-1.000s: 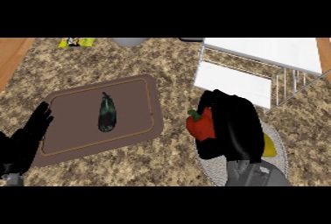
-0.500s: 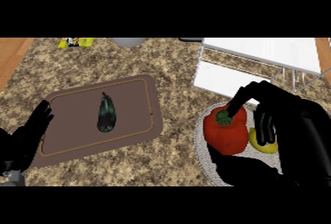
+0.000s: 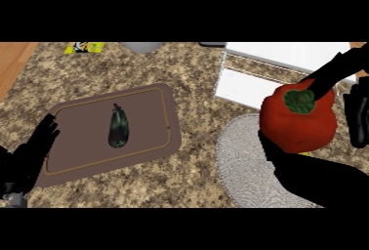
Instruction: Pick the bell pepper from the placemat and place it in the tiered shelf
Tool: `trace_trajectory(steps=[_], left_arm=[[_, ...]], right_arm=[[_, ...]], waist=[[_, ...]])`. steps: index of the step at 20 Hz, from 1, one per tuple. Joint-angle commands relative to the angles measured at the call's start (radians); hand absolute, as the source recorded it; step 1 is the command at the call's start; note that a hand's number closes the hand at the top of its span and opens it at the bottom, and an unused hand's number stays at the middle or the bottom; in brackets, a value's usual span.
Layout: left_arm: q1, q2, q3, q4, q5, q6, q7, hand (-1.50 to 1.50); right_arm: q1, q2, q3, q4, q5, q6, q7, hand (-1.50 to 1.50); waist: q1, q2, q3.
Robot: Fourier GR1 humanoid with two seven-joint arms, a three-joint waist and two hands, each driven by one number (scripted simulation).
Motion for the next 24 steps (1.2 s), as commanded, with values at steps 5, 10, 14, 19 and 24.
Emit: trace_trajectory(steps=[5, 10, 14, 19, 24], left_arm=[[-0.028, -0.03, -0.021, 0.009, -0.031, 0.031, 0.012, 0.0], [-0.039, -0.011, -0.002, -0.042, -0.011, 0.025, 0.061, 0.0], [-0.006, -0.002, 0.012, 0.01, -0.014, -0.008, 0.007, 0.0], [-0.027, -0.041, -0.017, -0.023, -0.039, 0.026, 0.04, 0.0], [-0.05, -0.025, 0.01, 0.013, -0.031, 0.0, 0.021, 0.0]], right_arm=[[-0.204, -0.116, -0.159, 0.184, -0.001, 0.191, 0.094, 1.5], [-0.324, -0.127, -0.187, 0.328, 0.02, 0.219, 0.088, 1.5], [-0.324, -0.17, -0.202, 0.378, 0.075, 0.186, 0.018, 1.5], [-0.323, -0.213, -0.215, 0.524, 0.148, 0.097, -0.085, 1.5], [-0.315, -0.243, -0.252, 0.658, 0.16, 0.025, -0.178, 1.5]], waist=[[-0.003, 0.002, 0.0], [0.01, 0.001, 0.0], [0.01, 0.005, 0.001], [0.015, 0.007, 0.001], [0.014, 0.009, 0.001]])
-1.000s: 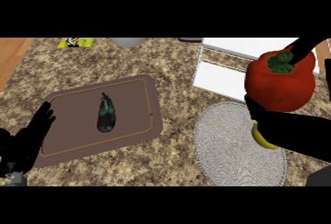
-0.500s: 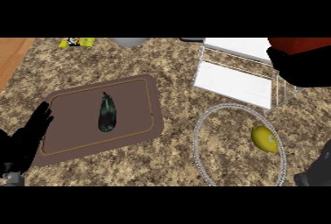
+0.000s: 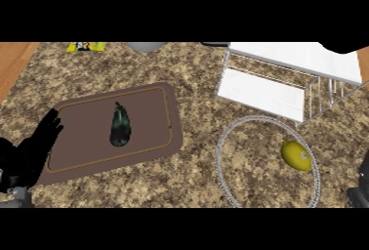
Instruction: Pick the bell pepper from the placemat and place it in the tiered shelf
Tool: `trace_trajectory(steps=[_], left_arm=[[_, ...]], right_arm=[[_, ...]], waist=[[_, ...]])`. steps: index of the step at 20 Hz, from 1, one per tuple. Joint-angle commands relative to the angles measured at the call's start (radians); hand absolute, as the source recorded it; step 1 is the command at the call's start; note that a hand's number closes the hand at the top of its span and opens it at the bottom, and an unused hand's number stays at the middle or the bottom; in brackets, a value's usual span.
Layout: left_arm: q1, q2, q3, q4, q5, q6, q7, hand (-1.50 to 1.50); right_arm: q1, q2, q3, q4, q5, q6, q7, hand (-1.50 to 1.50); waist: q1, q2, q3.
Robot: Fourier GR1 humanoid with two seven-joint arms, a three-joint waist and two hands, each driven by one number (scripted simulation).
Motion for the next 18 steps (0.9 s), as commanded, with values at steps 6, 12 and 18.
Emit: trace_trajectory(steps=[6, 12, 18], left_arm=[[0.022, -0.001, 0.015, -0.032, 0.006, -0.028, 0.019, 0.0], [0.003, 0.0, 0.025, 0.011, -0.009, -0.027, -0.012, 0.0], [-0.014, 0.0, 0.052, 0.05, -0.01, -0.042, -0.039, 0.0]], right_arm=[[-0.001, -0.034, -0.089, 0.217, -0.002, -0.195, -0.103, 1.5], [0.051, -0.024, -0.134, 0.336, 0.052, -0.364, -0.085, 1.5], [0.074, -0.079, -0.074, 0.434, 0.041, -0.365, -0.221, -1.5]], waist=[[0.003, 0.001, 0.0], [0.007, 0.003, 0.0], [0.0, 0.001, 0.0]])
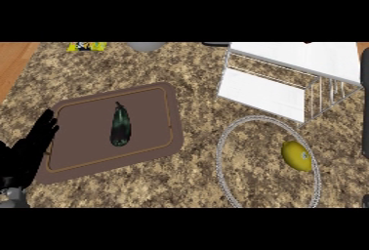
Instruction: Pick the bell pepper from the placemat and place it in the tiered shelf
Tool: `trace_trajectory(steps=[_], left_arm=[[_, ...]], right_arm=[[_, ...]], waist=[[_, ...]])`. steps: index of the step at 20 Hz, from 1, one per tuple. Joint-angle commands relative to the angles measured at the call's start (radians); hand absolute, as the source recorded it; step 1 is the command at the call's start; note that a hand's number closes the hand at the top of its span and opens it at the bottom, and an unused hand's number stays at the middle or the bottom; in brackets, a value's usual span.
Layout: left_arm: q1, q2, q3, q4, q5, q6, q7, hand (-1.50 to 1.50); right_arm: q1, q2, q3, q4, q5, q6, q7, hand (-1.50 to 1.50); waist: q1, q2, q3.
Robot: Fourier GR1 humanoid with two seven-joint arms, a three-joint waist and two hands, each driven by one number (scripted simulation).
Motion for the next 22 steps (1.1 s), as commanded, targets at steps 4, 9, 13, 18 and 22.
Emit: trace_trajectory(steps=[4, 9, 13, 18, 22], left_arm=[[-0.009, 0.017, 0.03, -0.001, 0.009, -0.026, 0.001, 0.0], [-0.028, 0.01, 0.037, 0.058, -0.008, -0.016, -0.018, 0.0], [0.067, -0.016, 0.021, 0.04, -0.029, -0.018, -0.09, 0.0], [0.011, -0.018, 0.025, -0.015, -0.003, -0.015, 0.002, 0.0], [0.01, 0.002, 0.045, 0.052, -0.026, -0.018, -0.06, 0.0]], right_arm=[[-0.055, -0.02, -0.022, 0.124, -0.026, -0.103, -0.078, -1.5], [-0.012, 0.036, -0.063, -0.006, -0.118, -0.106, -0.037, -1.5], [0.006, 0.03, -0.18, -0.002, -0.24, -0.117, -0.049, -1.5], [-0.019, 0.006, -0.248, -0.039, -0.347, -0.13, -0.053, -1.5], [-0.042, -0.061, -0.312, -0.181, -0.452, -0.037, 0.042, -1.5]], waist=[[0.002, 0.0, 0.0], [-0.009, -0.003, 0.0], [-0.007, -0.006, 0.0], [-0.006, -0.004, 0.0], [-0.02, -0.006, -0.001]])
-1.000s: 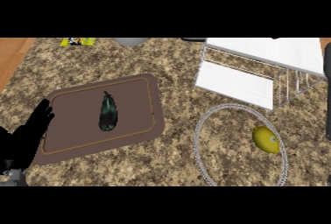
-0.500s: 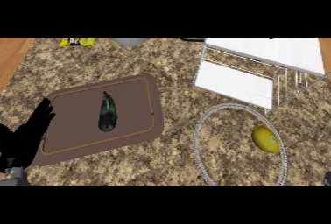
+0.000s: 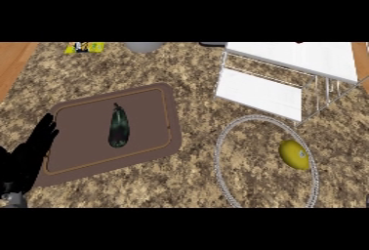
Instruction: Pick the bell pepper from the placemat and place it in the tiered shelf
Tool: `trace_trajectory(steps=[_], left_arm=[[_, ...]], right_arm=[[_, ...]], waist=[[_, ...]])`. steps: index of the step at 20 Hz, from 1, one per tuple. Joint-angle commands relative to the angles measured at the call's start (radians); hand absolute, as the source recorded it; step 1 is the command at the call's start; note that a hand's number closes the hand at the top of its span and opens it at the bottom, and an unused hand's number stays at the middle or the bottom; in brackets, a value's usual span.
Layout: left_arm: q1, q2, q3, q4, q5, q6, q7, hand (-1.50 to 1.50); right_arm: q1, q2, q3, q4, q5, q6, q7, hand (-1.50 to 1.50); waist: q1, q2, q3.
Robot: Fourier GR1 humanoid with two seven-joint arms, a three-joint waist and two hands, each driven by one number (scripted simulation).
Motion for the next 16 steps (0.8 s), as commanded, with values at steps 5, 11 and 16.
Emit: trace_trajectory(steps=[5, 11, 16], left_arm=[[0.05, -0.005, 0.012, -0.007, -0.005, -0.001, -0.019, 0.0], [0.001, -0.008, 0.011, -0.033, -0.013, 0.034, 0.047, 0.0], [0.029, -0.009, 0.029, -0.036, -0.002, 0.03, 0.032, 0.0]], right_arm=[[0.024, -0.181, -0.187, -0.27, -0.23, 0.192, 0.179, -1.5], [0.138, -0.385, -0.422, -0.309, -0.417, 0.393, 0.272, -1.5], [0.236, -0.54, -0.627, -0.243, -0.609, 0.562, 0.3, -1.5]], waist=[[-0.023, -0.01, 0.0], [-0.045, -0.012, 0.002], [-0.065, -0.016, 0.002]])
